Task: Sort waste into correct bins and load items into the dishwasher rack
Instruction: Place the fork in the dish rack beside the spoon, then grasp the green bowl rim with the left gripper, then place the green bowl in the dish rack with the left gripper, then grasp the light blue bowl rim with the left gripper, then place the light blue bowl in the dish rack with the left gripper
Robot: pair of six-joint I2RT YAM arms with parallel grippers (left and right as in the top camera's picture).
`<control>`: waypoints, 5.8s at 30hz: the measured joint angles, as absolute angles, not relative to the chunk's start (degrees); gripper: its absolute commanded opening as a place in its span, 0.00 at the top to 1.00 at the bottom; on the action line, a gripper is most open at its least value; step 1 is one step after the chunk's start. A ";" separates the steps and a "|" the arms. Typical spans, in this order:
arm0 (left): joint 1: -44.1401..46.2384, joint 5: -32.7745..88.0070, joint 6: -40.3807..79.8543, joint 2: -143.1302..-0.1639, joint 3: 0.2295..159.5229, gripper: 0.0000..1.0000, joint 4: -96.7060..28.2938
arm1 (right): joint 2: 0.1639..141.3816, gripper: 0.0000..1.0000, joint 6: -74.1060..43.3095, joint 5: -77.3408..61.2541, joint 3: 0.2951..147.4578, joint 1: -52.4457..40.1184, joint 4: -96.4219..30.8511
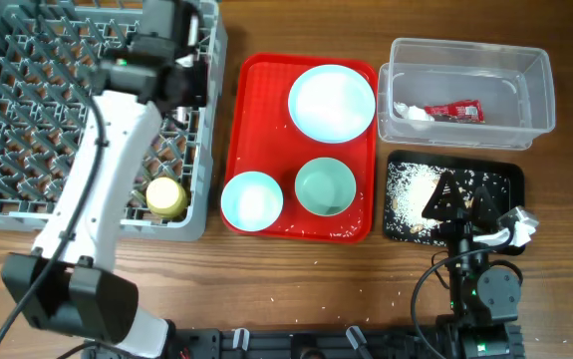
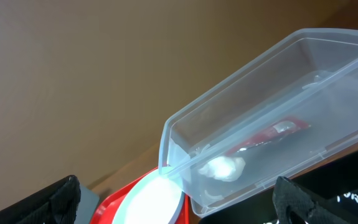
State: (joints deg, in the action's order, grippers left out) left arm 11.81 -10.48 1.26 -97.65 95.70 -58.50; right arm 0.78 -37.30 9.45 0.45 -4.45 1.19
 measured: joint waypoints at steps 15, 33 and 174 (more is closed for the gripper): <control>9.06 -4.14 2.55 -101.58 89.76 0.33 -59.18 | 0.78 0.00 -37.32 9.45 0.45 -4.45 1.19; 31.51 6.79 20.53 -93.45 83.90 0.59 -60.07 | 0.78 0.00 -37.32 9.45 0.45 -4.45 1.21; 26.44 -5.23 24.01 -94.35 55.16 0.96 -41.47 | 0.78 0.00 -37.32 9.45 0.45 -4.45 1.23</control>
